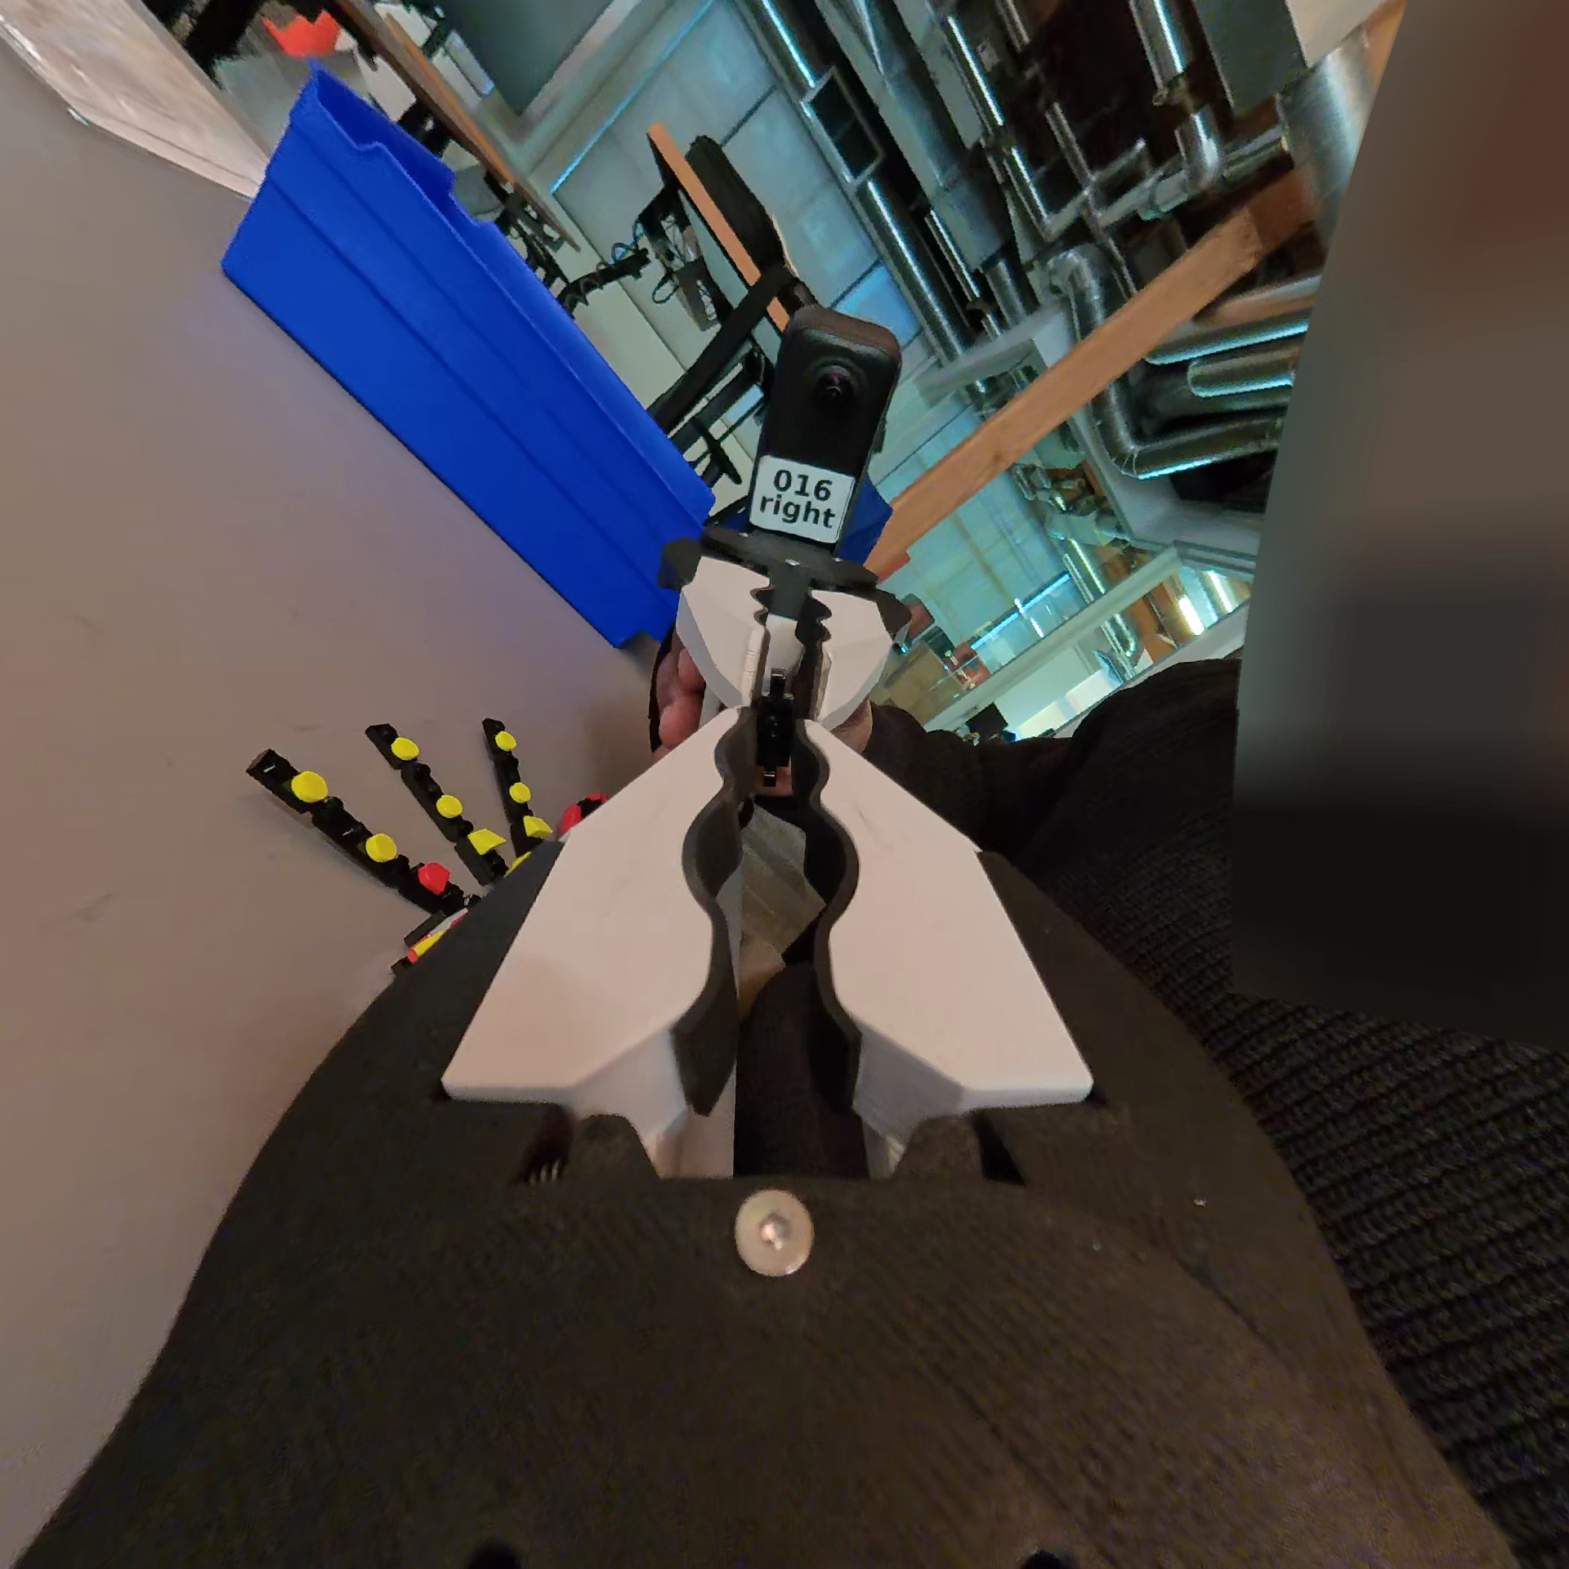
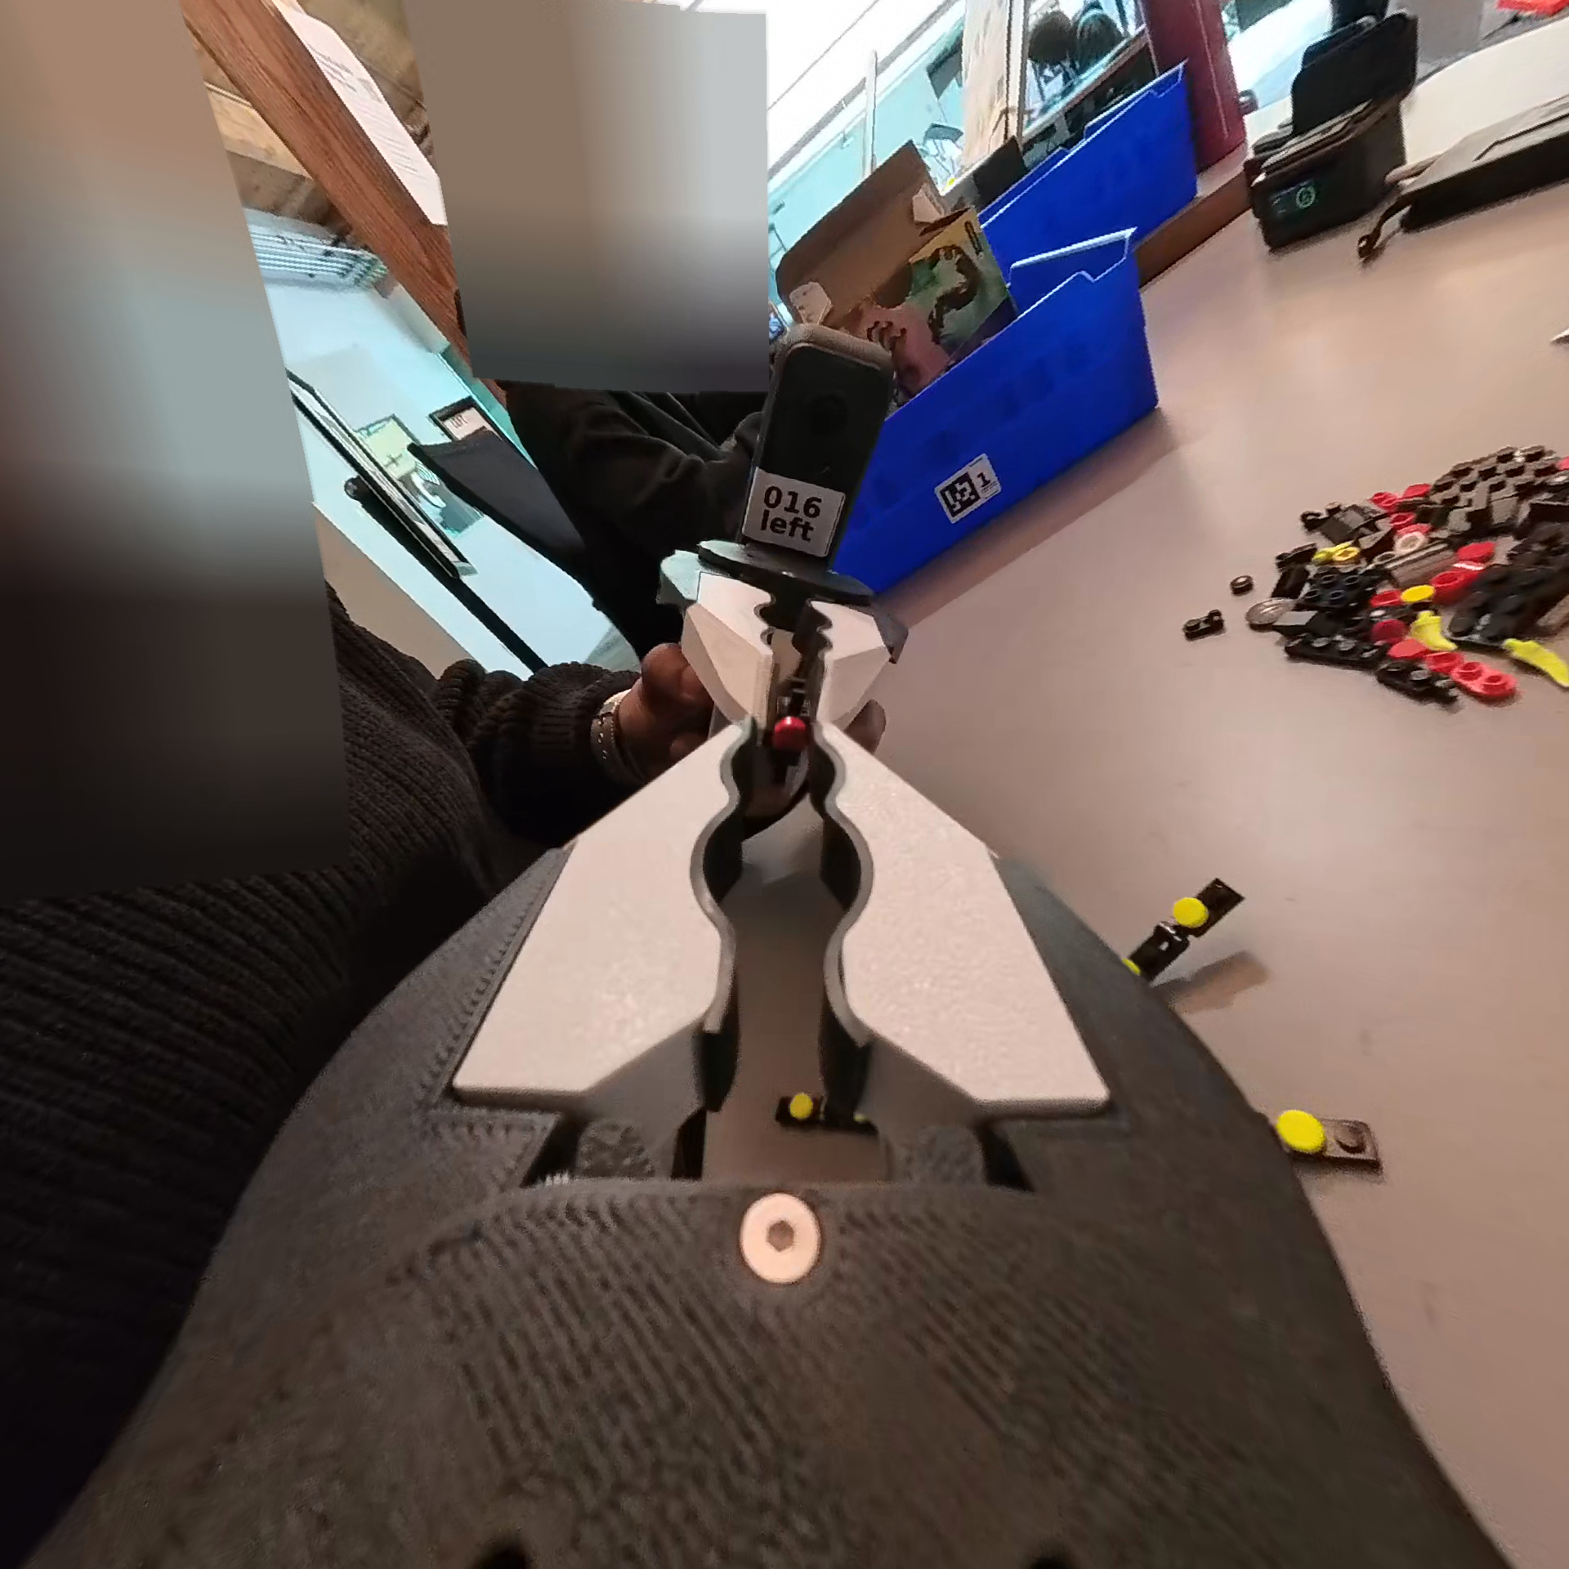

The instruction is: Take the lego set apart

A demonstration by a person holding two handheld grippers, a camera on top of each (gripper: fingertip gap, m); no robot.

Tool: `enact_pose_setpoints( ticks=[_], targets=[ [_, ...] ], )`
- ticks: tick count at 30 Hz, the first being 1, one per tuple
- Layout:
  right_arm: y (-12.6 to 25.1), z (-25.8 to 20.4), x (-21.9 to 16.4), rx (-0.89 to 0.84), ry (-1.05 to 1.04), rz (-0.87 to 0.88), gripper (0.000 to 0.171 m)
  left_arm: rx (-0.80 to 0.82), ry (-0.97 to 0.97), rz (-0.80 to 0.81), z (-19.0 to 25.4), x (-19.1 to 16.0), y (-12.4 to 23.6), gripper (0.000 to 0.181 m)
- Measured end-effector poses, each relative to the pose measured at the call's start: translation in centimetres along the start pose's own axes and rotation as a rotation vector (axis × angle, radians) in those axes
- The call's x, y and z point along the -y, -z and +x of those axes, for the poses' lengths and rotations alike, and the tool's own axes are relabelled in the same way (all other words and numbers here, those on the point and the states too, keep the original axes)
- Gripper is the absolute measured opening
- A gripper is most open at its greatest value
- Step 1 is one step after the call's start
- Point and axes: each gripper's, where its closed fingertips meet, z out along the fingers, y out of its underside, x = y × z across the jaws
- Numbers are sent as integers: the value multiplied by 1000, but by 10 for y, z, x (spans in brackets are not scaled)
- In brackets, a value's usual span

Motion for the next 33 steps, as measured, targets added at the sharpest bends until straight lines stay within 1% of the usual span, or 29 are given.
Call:
enact_pose_setpoints(
  ticks=[2, 6, 11, 13, 20, 21, 22, 23, 24, 25, 26, 27, 28, 30, 31, 33],
  targets=[
    [0, 1, -1, -8, -10, -6, 6, 6, -5, -6, 0, 0, 0, 4],
    [1, -2, 1, -6, 1, -22, 6, 31, -51, 4, 4, 2, -2, 4],
    [2, -6, 9, 12, -28, 6, 6, 60, -104, 39, 12, 9, -2, 4],
    [3, -5, 7, 4, -22, -12, 5, 71, -92, 41, 10, 8, -3, 4],
    [6, -7, 7, 7, -11, -39, 5, 34, -46, 78, 14, 11, -3, 4],
    [12, 1, 4, -37, 2, -60, 6, 11, -17, 197, 16, 30, 10, 4],
    [25, 14, 4, -100, 14, -54, 6, -12, 37, 321, 14, 55, 38, 4],
    [42, 21, 11, -113, -17, 6, 6, 60, 7, 361, 2, 65, 63, 3],
    [55, 27, 22, -124, -48, 76, 6, 170, -68, 330, -10, 64, 75, 4],
    [62, 33, 30, -151, -46, 107, 6, 161, -76, 345, -6, 68, 78, 4],
    [62, 36, 33, -170, -26, 107, 6, 110, -73, 343, 4, 70, 71, 4],
    [59, 37, 33, -179, -7, 96, 6, 122, -112, 293, 8, 65, 60, 4],
    [56, 38, 32, -188, 3, 84, 6, 166, -163, 233, 7, 58, 52, 4],
    [52, 47, 25, -235, 29, 49, 6, 224, -208, 181, 0, 52, 48, 4],
    [51, 54, 22, -275, 44, 27, 6, 247, -208, 187, -5, 53, 52, 5],
    [47, 70, 15, -355, 113, -44, 6, 241, -153, 235, -11, 58, 61, 4]
  ],
)
